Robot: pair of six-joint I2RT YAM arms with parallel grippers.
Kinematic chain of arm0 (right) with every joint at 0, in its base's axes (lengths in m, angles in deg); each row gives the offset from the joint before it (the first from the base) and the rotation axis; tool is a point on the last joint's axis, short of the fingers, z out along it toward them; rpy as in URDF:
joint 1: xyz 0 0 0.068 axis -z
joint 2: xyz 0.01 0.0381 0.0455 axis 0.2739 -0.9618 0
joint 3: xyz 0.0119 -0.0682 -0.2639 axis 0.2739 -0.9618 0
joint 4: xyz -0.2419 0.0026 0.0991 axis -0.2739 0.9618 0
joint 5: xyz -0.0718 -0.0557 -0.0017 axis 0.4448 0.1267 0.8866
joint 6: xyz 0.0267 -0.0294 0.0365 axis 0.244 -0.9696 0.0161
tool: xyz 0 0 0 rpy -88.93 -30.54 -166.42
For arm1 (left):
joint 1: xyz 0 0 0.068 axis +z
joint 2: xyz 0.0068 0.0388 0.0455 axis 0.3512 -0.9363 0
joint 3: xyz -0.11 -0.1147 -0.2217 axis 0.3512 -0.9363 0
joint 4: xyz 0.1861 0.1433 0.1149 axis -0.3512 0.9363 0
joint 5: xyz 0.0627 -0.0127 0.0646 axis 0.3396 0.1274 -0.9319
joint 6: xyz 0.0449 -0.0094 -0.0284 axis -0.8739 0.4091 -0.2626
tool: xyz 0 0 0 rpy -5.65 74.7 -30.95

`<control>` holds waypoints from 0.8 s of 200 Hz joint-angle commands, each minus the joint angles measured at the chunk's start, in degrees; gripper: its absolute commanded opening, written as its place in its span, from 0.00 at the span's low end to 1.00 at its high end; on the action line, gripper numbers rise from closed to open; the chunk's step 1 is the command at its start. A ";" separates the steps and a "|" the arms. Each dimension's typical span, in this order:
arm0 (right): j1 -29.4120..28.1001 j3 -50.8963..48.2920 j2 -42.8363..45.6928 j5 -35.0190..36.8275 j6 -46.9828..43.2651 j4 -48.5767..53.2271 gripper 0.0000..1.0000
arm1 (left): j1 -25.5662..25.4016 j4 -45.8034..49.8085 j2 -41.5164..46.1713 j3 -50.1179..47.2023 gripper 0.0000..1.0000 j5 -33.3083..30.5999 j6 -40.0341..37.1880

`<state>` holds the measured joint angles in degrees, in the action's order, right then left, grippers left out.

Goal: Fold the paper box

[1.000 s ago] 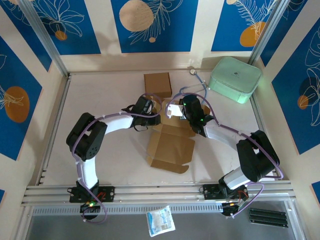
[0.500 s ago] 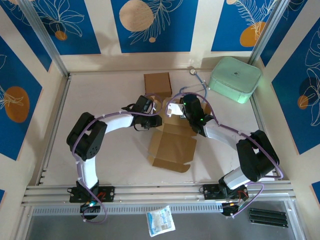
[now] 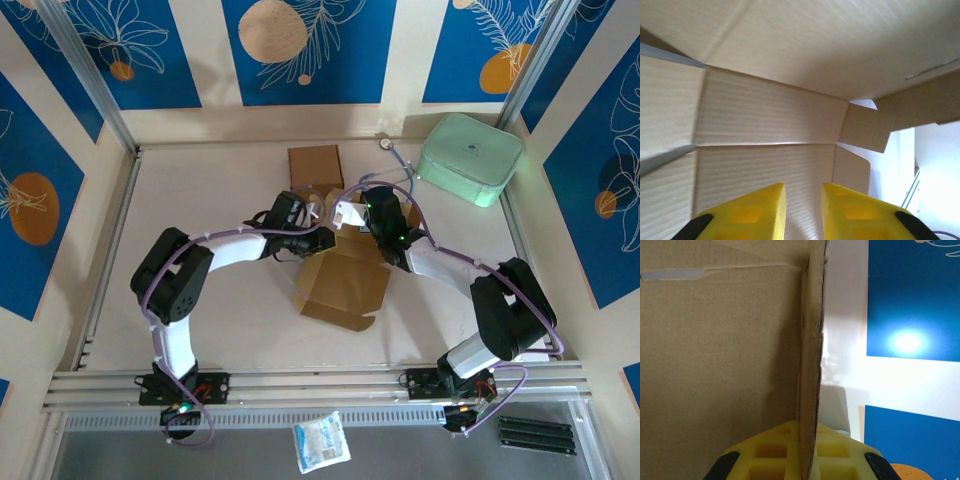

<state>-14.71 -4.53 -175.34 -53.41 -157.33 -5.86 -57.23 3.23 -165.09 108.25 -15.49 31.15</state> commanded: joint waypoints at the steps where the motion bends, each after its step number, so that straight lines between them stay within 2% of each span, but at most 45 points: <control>1: 0.24 1.44 -0.47 1.09 1.45 -1.33 0.03 | -1.81 -0.94 -2.70 1.44 0.26 1.05 -0.16; 30: 0.37 1.18 -0.19 1.03 1.37 -0.64 0.03 | -2.28 2.29 -4.10 1.67 0.25 -2.02 -2.69; 54: 0.45 0.83 0.38 0.96 1.35 -0.27 0.03 | -2.35 3.40 -1.42 0.88 0.26 -5.21 -6.60; 85: 0.40 0.80 0.77 0.70 1.36 0.27 0.03 | -2.36 13.87 4.31 2.58 0.37 -19.17 -17.47; 104: 0.37 0.68 1.04 0.40 1.44 0.52 0.03 | -1.94 20.38 4.10 5.81 0.43 -25.88 -23.04; 127: 0.29 0.85 0.96 0.31 1.39 0.70 0.03 | -1.33 25.53 0.91 10.72 0.45 -26.63 -26.98; 160: 0.20 1.00 1.13 0.35 1.41 1.13 0.03 | -0.87 26.85 -2.77 14.58 0.48 -26.07 -27.25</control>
<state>-14.41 -4.53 -175.38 -53.28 -156.76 -4.72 -58.47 25.02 -164.46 120.22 -39.16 7.61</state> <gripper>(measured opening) 0.063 0.470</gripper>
